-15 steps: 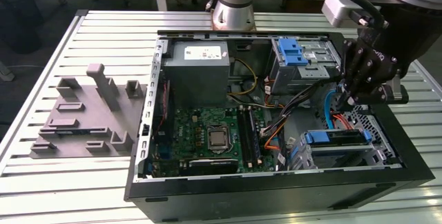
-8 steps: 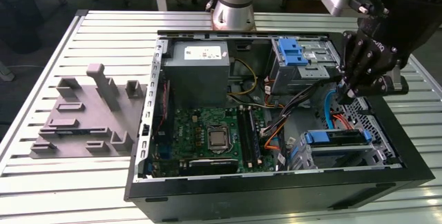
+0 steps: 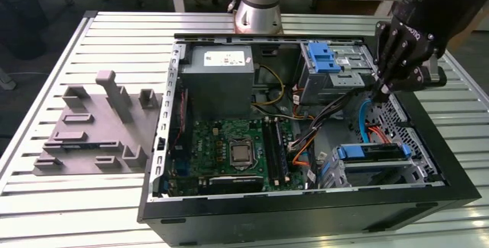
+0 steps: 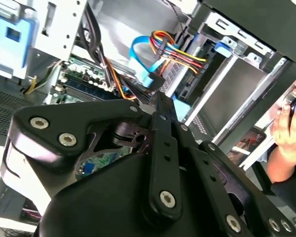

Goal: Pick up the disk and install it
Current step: 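Insert the second disk wire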

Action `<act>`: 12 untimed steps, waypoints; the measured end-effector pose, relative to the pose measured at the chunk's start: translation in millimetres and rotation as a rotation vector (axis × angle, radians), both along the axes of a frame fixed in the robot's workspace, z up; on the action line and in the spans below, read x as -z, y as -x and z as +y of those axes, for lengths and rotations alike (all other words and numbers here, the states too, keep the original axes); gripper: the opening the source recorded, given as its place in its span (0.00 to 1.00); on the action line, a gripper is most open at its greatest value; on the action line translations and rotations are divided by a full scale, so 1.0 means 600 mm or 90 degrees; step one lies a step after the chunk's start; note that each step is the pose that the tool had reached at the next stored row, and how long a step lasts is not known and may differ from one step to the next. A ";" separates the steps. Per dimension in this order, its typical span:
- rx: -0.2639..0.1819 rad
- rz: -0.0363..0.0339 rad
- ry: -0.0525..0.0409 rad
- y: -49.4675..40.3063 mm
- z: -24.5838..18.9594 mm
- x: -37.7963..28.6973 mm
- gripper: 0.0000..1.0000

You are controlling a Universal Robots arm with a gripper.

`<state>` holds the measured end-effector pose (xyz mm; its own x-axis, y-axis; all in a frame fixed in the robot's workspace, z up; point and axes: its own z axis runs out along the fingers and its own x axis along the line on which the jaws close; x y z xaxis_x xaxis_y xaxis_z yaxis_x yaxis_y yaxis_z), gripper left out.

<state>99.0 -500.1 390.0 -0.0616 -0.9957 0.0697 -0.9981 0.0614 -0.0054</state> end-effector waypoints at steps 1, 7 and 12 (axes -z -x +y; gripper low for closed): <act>0.000 0.0000 0.0008 0.000 0.0034 -0.001 0.11; 0.000 0.0000 0.0107 0.000 0.0137 -0.001 0.11; 0.000 0.0005 0.0113 0.000 0.0170 0.000 0.17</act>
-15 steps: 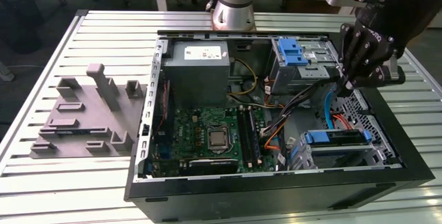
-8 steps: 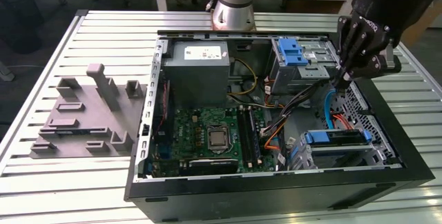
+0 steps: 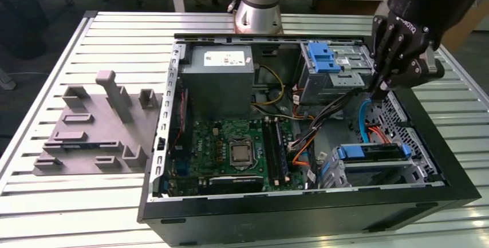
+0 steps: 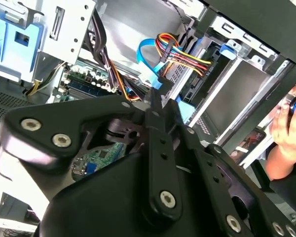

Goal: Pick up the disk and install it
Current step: 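Insert the second disk wire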

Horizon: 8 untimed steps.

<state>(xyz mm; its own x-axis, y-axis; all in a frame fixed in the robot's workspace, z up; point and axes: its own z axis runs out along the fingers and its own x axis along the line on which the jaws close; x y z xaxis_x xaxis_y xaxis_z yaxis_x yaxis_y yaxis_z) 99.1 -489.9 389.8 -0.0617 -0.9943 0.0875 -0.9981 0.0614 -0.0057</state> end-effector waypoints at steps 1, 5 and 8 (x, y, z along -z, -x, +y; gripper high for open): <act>0.000 0.0004 0.0000 0.000 0.0016 0.001 0.24; 0.000 0.0037 -0.0001 -0.003 0.0064 0.005 0.24; 0.000 0.0061 -0.0002 -0.005 0.0089 0.009 0.24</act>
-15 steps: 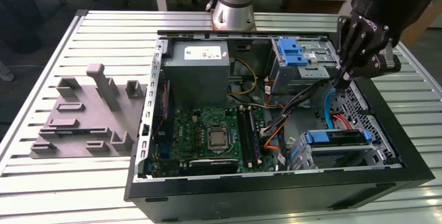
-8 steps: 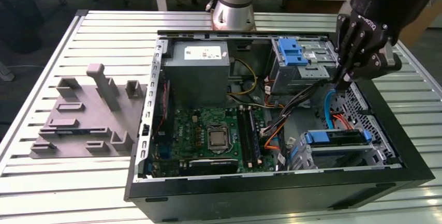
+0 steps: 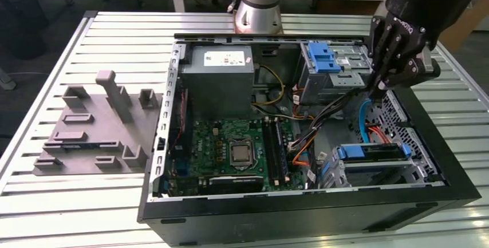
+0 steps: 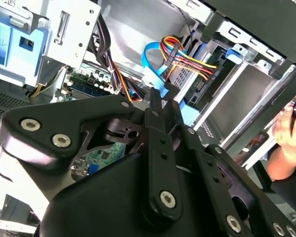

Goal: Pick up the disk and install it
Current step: 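Insert the second disk wire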

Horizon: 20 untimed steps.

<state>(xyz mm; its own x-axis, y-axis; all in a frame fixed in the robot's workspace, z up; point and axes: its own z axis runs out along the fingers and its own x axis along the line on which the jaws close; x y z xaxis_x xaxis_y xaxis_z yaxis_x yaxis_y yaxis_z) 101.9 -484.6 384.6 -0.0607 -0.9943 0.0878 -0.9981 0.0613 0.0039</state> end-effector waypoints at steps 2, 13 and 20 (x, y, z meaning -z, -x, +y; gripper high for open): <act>0.000 0.0002 0.0004 0.000 0.0011 0.004 0.24; 0.000 0.0002 0.0241 0.000 0.0045 0.031 0.24; 0.000 0.0003 0.0331 0.000 0.0053 0.034 0.11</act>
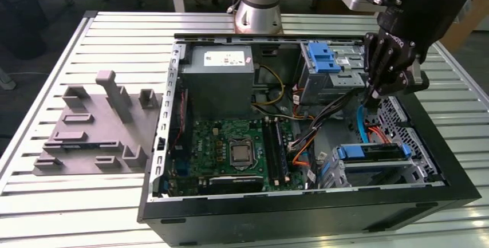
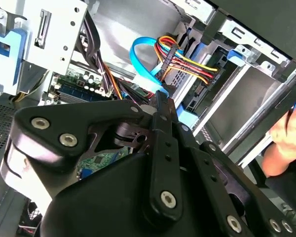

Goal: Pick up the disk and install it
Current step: 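Insert the second disk wire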

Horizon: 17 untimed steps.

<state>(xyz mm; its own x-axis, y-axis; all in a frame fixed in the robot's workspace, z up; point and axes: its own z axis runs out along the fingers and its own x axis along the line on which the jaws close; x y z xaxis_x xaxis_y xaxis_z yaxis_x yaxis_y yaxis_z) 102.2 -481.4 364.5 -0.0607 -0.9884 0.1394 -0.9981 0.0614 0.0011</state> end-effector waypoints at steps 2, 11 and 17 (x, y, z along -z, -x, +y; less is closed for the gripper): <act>0.000 0.0000 0.0000 0.000 0.0001 0.000 0.11; 0.000 -0.0002 0.0473 0.000 0.0002 0.000 0.18; 0.000 -0.0002 0.0707 0.000 0.0002 0.002 0.19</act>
<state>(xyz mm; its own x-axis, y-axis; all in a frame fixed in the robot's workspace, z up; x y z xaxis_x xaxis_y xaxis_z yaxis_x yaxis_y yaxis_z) 102.2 -481.3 363.0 -0.0607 -0.9669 0.2480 -0.9981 0.0611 -0.0060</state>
